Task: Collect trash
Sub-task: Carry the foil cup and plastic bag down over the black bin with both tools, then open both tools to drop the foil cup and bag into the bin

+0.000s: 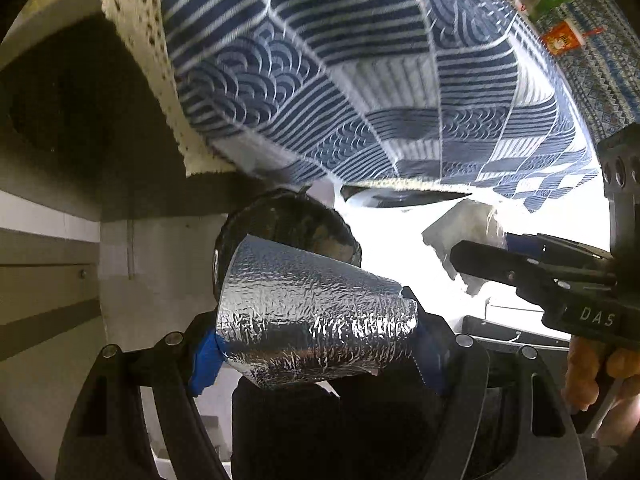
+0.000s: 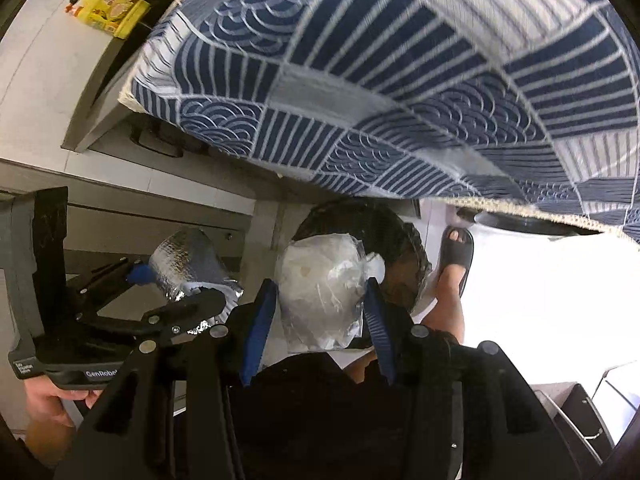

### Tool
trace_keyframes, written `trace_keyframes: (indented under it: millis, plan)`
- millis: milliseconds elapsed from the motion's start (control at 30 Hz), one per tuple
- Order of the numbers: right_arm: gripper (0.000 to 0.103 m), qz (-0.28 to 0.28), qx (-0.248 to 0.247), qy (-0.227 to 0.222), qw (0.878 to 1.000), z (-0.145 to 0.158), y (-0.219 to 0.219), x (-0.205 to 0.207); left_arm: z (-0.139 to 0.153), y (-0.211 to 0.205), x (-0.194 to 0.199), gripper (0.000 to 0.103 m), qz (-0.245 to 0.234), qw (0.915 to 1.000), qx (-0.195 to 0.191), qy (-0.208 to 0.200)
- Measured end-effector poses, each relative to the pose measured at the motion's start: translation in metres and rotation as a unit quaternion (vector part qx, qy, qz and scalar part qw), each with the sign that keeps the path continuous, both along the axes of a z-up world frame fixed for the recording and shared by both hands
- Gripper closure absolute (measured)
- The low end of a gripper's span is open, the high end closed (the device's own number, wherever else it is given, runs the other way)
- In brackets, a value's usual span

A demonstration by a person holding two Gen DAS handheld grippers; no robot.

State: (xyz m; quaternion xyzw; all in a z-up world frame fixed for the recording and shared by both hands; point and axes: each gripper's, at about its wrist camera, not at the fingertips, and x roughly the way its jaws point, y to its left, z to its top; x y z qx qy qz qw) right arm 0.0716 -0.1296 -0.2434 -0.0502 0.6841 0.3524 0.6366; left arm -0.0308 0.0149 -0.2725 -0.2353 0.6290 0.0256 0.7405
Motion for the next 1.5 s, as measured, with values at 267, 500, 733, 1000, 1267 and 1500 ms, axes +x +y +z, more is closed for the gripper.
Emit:
trace_keyframes:
  millis: [267, 500, 733, 1000, 1267, 1500]
  plan:
    - [0.057, -0.006, -0.004, 0.024, 1.000, -0.014, -0.004, -0.002, -0.020, -0.002, -0.007, 0.028, -0.001, 0.9997, -0.008, 0.024]
    - [0.056, -0.008, 0.000, 0.009, 1.000, -0.010, -0.003, 0.000, -0.018, -0.005, -0.004, 0.027, -0.006, 0.9996, -0.010, 0.025]
    - [0.036, -0.021, 0.009, 0.006, 1.000, -0.003, -0.004, 0.003, -0.018, -0.009, 0.004, 0.018, -0.022, 0.9991, -0.009, 0.034]
    - [0.036, -0.031, 0.011, 0.000, 0.999, 0.001, -0.006, 0.010, -0.019, -0.006, 0.005, 0.010, -0.016, 0.9992, -0.001, 0.037]
    - [0.036, -0.034, 0.015, 0.000, 0.999, 0.005, -0.007, 0.011, -0.014, -0.002, 0.003, 0.010, 0.000, 0.9996, -0.014, 0.024]
    - [0.036, -0.039, 0.028, -0.013, 0.999, 0.020, -0.009, 0.015, 0.002, 0.002, 0.008, 0.010, 0.010, 0.9999, 0.003, 0.004]
